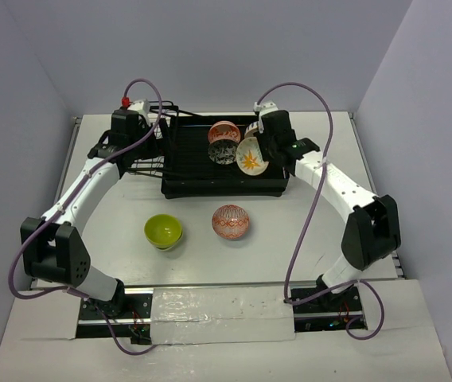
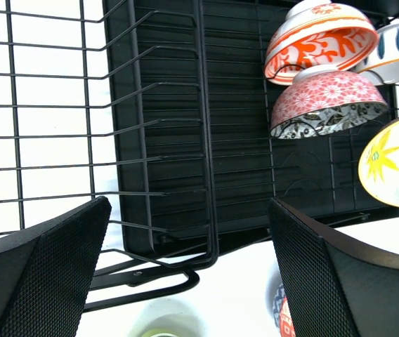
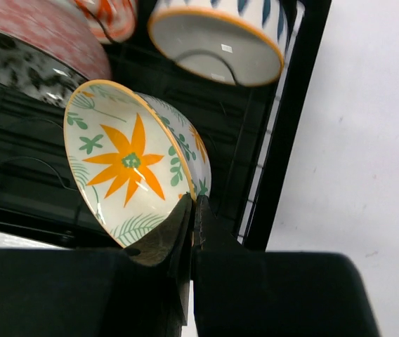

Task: Load the bowls into the dish rack
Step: Insert the bowl into the dish rack.

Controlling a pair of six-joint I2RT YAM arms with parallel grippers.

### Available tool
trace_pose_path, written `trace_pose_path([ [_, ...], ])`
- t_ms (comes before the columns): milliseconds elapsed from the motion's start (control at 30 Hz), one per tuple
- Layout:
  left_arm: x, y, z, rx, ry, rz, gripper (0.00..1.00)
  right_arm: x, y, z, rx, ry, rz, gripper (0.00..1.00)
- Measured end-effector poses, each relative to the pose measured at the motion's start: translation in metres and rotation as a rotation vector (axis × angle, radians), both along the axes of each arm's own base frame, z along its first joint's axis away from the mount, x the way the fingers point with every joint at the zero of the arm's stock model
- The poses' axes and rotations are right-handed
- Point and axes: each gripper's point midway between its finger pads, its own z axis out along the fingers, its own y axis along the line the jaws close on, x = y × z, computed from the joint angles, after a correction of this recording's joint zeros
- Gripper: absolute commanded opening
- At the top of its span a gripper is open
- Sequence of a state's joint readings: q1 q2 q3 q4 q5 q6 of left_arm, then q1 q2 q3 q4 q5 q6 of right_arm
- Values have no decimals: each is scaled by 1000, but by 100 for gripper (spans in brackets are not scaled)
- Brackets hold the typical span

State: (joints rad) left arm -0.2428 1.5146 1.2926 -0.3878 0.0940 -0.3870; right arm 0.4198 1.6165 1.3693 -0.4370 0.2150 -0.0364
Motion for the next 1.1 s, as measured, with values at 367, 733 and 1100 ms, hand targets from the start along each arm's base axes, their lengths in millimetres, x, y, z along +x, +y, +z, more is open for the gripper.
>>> trace_pose_path([
  [367, -4, -5, 8, -31, -9, -19, 99, -9, 29, 50, -57, -257, 142, 0],
  [733, -5, -14, 18, -77, -15, -54, 99, -1, 50, 57, -110, -389, 266, 0],
  [1100, -5, -15, 19, -84, -13, -61, 99, -9, 84, 47, -110, -478, 432, 0],
])
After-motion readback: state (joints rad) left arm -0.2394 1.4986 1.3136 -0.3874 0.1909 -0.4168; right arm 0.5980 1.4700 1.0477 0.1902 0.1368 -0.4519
